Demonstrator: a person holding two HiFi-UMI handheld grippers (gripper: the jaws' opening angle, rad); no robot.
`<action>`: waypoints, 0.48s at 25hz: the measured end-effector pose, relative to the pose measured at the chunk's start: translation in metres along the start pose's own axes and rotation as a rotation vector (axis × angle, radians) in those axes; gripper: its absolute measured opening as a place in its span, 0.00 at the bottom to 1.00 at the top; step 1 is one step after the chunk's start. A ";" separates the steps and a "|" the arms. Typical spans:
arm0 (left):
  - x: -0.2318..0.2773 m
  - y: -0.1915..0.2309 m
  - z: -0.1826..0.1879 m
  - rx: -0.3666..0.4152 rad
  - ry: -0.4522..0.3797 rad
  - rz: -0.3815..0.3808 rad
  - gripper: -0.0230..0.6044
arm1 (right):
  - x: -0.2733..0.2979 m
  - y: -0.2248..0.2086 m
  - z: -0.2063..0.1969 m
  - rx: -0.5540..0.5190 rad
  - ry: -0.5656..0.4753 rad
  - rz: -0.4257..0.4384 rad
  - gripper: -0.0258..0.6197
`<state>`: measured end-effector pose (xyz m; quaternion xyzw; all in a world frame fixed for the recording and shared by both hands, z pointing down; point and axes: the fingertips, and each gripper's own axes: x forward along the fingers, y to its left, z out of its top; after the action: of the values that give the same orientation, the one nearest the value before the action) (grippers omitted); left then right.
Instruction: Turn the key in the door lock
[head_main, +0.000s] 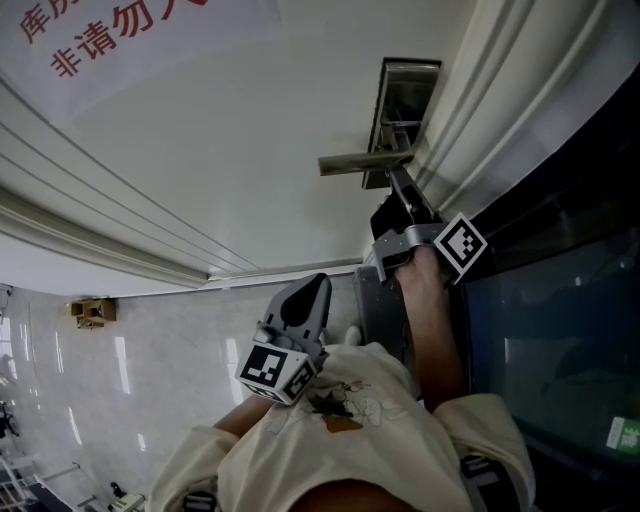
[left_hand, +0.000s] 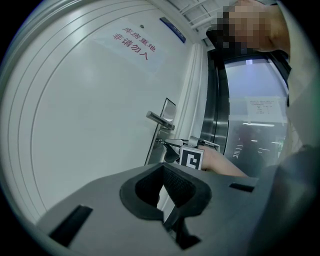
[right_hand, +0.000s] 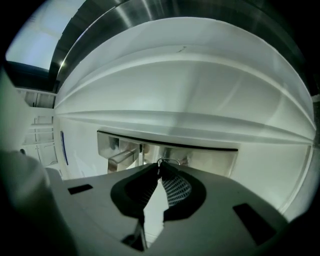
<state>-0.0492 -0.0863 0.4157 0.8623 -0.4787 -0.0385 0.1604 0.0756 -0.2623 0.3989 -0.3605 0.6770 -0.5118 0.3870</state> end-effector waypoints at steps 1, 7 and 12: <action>0.000 0.000 0.001 0.000 0.000 -0.001 0.04 | 0.000 0.000 0.000 -0.005 -0.005 0.005 0.08; -0.001 0.002 0.002 -0.002 0.003 -0.008 0.04 | -0.003 0.010 0.000 -0.072 -0.013 0.051 0.14; 0.003 -0.001 0.000 -0.003 0.008 -0.032 0.04 | -0.014 0.014 -0.001 -0.145 -0.008 0.035 0.18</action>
<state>-0.0469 -0.0880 0.4155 0.8696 -0.4644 -0.0386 0.1631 0.0795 -0.2466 0.3875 -0.3779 0.7168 -0.4531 0.3715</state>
